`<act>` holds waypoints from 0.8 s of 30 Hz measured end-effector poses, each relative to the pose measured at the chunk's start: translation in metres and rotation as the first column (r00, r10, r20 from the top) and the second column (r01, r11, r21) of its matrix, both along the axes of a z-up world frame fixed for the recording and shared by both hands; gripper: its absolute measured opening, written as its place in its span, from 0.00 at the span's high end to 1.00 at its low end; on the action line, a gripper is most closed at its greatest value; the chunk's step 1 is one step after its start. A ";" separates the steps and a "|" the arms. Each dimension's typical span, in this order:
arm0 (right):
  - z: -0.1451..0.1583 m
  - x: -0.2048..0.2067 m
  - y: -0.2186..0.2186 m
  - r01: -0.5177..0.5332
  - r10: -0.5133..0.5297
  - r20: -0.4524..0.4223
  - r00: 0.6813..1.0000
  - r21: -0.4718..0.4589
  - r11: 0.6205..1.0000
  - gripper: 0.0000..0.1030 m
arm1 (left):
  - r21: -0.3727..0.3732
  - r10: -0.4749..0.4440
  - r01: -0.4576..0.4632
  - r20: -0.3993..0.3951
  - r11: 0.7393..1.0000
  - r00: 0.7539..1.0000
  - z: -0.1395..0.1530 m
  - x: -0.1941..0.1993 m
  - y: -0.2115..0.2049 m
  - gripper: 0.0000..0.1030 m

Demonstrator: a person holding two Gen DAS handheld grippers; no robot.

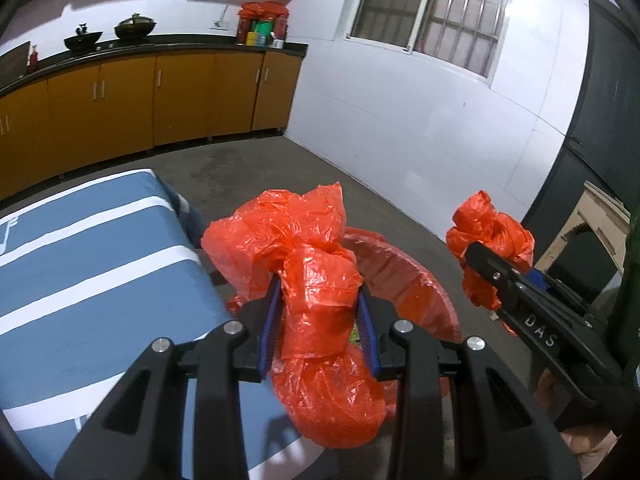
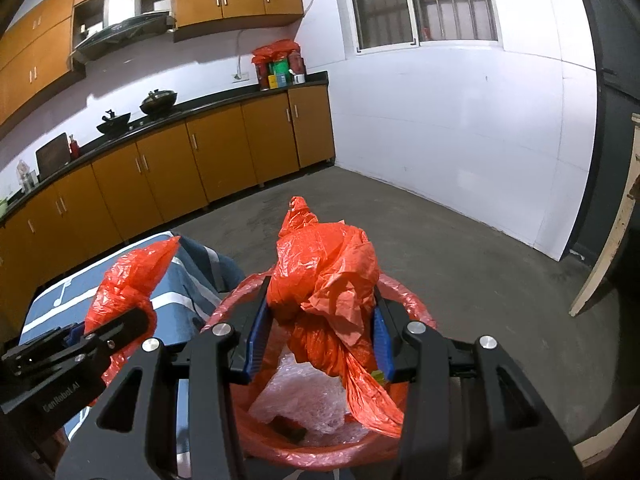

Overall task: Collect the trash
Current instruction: 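Carry both red bags over the orange basket and open both tools to drop them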

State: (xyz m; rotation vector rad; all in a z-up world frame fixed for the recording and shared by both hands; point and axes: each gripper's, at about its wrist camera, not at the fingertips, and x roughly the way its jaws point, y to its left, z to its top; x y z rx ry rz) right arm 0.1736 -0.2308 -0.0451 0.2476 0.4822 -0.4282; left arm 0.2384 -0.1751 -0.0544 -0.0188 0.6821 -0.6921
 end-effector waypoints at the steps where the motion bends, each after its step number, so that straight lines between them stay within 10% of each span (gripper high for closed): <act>1: -0.001 -0.001 0.000 0.002 -0.002 0.001 1.000 0.004 1.000 0.57 | 0.000 -0.007 0.007 -0.001 1.000 1.000 0.000 -0.001 -0.002 0.66; 24: -0.003 -0.005 -0.017 0.032 -0.032 0.014 0.999 0.040 0.999 0.57 | 0.011 -0.101 0.101 -0.008 0.995 0.995 -0.006 0.022 -0.034 0.66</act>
